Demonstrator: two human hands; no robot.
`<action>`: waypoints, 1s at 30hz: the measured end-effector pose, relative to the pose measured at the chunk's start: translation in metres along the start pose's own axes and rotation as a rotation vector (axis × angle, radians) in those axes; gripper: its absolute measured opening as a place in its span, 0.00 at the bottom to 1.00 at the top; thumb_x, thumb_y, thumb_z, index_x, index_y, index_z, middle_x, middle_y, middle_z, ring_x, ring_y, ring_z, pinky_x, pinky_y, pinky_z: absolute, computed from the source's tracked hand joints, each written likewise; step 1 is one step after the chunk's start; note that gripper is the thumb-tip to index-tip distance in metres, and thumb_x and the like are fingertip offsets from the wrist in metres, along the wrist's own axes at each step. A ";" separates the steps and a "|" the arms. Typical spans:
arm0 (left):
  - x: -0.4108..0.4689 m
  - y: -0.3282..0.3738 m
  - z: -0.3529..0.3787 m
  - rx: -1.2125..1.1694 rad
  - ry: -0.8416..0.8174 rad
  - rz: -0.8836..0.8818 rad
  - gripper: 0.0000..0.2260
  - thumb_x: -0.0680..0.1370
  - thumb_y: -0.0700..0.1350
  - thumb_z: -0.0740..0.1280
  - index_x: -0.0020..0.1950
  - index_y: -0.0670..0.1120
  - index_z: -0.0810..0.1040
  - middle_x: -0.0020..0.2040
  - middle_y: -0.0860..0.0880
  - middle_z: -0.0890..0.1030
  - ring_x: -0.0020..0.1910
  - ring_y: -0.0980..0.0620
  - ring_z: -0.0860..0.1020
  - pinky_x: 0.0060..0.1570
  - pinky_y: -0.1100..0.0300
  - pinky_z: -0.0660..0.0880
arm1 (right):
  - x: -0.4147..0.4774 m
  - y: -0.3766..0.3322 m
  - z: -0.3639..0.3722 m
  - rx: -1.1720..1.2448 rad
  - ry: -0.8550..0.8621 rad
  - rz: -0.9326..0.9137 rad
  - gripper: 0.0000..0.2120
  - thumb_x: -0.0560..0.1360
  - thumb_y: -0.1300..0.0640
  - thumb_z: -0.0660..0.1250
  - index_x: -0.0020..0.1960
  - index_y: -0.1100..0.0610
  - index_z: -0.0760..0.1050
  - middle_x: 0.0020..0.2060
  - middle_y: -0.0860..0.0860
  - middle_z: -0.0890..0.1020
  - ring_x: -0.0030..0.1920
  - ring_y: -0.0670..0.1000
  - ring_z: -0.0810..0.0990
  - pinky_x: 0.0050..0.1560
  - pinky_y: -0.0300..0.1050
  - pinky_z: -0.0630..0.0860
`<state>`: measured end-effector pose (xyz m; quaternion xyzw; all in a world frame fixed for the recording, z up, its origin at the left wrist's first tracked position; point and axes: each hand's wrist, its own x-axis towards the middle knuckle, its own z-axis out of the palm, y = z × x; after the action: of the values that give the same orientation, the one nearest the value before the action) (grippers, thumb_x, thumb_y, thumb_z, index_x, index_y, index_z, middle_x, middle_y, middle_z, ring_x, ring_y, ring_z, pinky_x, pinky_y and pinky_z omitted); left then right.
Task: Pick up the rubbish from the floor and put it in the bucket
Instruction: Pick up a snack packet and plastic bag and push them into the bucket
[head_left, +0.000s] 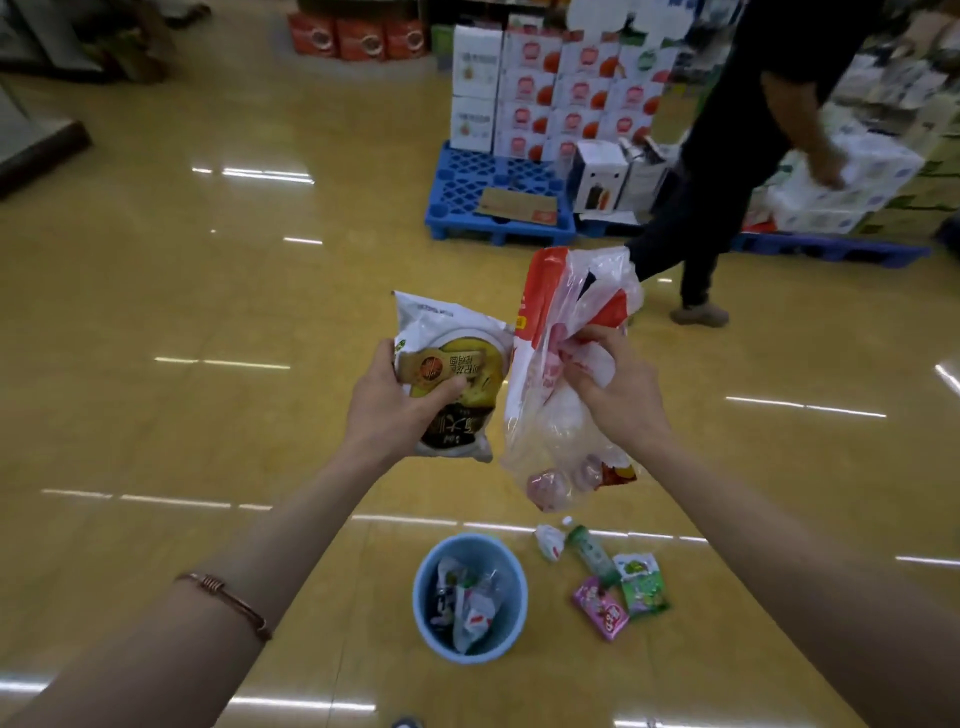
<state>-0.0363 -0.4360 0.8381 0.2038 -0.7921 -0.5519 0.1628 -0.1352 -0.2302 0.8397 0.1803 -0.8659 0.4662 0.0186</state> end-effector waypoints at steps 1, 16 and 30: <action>0.002 -0.007 -0.004 0.012 0.002 -0.008 0.19 0.67 0.48 0.77 0.51 0.47 0.71 0.43 0.59 0.79 0.42 0.65 0.77 0.38 0.69 0.74 | 0.001 0.001 0.011 0.010 -0.014 0.006 0.16 0.75 0.57 0.68 0.62 0.53 0.74 0.57 0.47 0.79 0.57 0.45 0.75 0.54 0.30 0.66; 0.015 -0.142 0.025 0.123 -0.097 -0.298 0.11 0.73 0.42 0.68 0.51 0.47 0.69 0.43 0.53 0.78 0.41 0.56 0.77 0.36 0.61 0.73 | -0.001 0.114 0.120 -0.019 -0.311 0.130 0.19 0.76 0.56 0.67 0.66 0.54 0.70 0.60 0.49 0.77 0.61 0.49 0.73 0.59 0.40 0.65; -0.012 -0.358 0.125 0.227 -0.158 -0.443 0.11 0.73 0.42 0.69 0.45 0.48 0.67 0.44 0.46 0.76 0.43 0.49 0.74 0.33 0.63 0.65 | -0.077 0.298 0.252 -0.031 -0.658 0.358 0.39 0.71 0.46 0.72 0.74 0.50 0.56 0.67 0.45 0.63 0.66 0.46 0.64 0.63 0.46 0.65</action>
<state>-0.0348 -0.4393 0.4584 0.3456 -0.7951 -0.4961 -0.0482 -0.1271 -0.2634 0.4438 0.1662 -0.8502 0.3660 -0.3399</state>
